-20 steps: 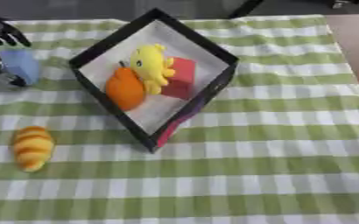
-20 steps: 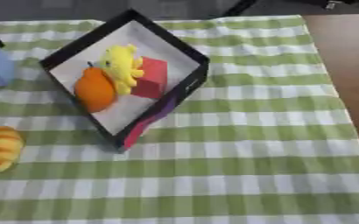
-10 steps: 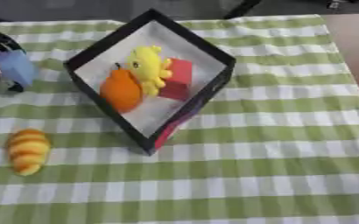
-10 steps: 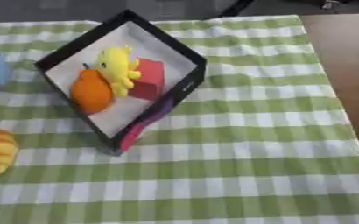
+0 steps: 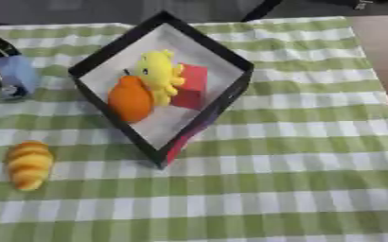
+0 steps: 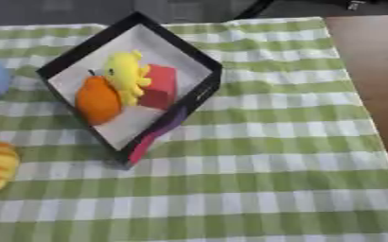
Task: Pick up objects on the table and place them in the box.
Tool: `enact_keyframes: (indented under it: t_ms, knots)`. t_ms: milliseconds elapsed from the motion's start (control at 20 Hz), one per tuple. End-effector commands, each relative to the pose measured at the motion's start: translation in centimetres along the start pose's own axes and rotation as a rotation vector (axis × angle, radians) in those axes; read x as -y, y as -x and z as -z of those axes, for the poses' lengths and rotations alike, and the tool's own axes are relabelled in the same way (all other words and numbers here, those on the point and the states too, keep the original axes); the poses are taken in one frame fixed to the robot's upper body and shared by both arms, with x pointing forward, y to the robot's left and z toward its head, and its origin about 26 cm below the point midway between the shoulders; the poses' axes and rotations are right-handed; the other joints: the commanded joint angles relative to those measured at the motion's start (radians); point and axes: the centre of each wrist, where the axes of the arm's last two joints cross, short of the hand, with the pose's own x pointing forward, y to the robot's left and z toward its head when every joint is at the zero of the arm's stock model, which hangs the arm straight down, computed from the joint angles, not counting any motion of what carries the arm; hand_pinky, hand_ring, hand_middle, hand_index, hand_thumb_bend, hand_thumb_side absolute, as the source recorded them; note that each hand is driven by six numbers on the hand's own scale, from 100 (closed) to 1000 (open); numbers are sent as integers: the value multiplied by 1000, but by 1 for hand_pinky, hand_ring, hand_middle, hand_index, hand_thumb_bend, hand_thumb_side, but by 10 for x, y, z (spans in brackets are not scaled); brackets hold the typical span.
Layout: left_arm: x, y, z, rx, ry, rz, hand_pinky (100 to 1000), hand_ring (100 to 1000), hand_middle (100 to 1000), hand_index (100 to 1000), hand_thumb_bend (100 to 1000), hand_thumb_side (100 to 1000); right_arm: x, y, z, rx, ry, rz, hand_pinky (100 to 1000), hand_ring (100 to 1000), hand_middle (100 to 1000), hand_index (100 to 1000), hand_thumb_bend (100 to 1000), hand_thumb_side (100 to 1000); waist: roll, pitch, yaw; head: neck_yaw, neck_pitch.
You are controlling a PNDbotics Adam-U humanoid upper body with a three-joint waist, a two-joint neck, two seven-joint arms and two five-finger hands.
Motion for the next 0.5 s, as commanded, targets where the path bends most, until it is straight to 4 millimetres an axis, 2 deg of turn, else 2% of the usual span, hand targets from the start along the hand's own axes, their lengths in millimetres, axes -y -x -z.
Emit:
enact_keyframes:
  t_ms: [50, 100, 500]
  knots:
    - [-18, 6, -14, -12, -36, -6, 741, 767, 754, 764, 162, 100, 1, -7, 2, 17, -16, -20, 789, 716, 697, 844, 100, 533, 10, -5, 4, -5, 0]
    - [-19, 5, -15, -10, -34, -6, 684, 725, 730, 751, 100, 100, 2, -7, 2, 16, -17, -20, 790, 716, 697, 844, 100, 532, 10, -8, 6, -9, 5]
    - [-30, -8, -21, 22, -93, 42, 588, 648, 664, 704, 100, 100, 6, -9, 2, 14, -28, -17, 790, 716, 698, 844, 100, 525, 10, -41, 18, -27, 39]
